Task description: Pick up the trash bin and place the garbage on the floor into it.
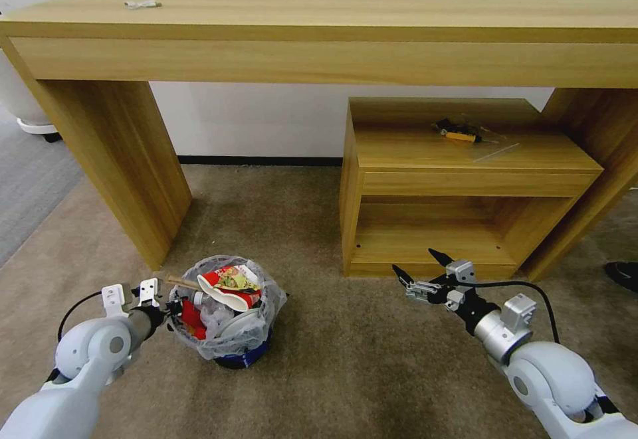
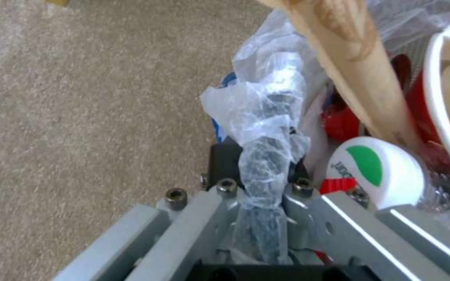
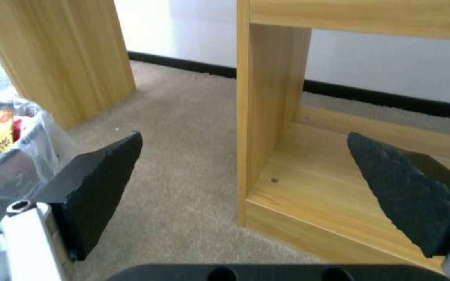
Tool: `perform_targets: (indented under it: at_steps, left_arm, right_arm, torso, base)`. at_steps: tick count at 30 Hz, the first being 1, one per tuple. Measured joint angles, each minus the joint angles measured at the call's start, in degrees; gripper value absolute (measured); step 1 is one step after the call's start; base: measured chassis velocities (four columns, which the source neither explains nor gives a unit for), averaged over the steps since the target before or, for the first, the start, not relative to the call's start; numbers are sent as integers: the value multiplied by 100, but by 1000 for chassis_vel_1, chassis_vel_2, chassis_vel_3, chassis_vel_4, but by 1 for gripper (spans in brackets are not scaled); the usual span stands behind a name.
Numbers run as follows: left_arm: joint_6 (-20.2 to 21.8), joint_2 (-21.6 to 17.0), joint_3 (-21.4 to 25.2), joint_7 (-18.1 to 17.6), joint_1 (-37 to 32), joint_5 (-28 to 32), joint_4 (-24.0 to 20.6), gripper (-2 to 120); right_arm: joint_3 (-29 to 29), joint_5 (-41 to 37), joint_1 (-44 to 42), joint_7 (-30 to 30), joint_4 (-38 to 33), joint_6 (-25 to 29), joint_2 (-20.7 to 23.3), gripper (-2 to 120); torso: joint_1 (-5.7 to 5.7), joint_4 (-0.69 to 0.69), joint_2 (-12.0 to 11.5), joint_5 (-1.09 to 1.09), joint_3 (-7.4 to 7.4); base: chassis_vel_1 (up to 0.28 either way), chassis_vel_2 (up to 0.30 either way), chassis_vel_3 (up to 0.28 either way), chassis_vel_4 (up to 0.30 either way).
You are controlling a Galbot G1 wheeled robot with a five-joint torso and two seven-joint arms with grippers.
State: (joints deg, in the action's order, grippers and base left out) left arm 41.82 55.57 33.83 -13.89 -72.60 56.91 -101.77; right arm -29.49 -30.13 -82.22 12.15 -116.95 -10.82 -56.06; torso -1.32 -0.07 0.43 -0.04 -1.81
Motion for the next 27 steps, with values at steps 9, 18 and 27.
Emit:
perform_targets:
  at_steps: [9, 18, 27]
  left_arm:
    - [18, -12, -5, 136, 27, 37, -41, 39]
    - [41, -137, 395, 224, -269, 327, -498, 74]
    - [41, -25, 1093, 55, -759, 765, -1076, 99]
  right_arm:
    - [129, 0, 74, -90, 21, -55, -29, 100]
    - [184, -62, 160, -167, 9, -144, -63, 100]
    - [124, -67, 126, -230, -134, -193, -78, 100]
  torso:
    - [-1, 1, -1, -1, -1]
    - [-1, 3, -2, 2, -1]
    - [-1, 3, -2, 2, 0]
  base:
    - [0, 0, 0, 0]
    - [0, 0, 0, 0]
    - [0, 0, 0, 0]
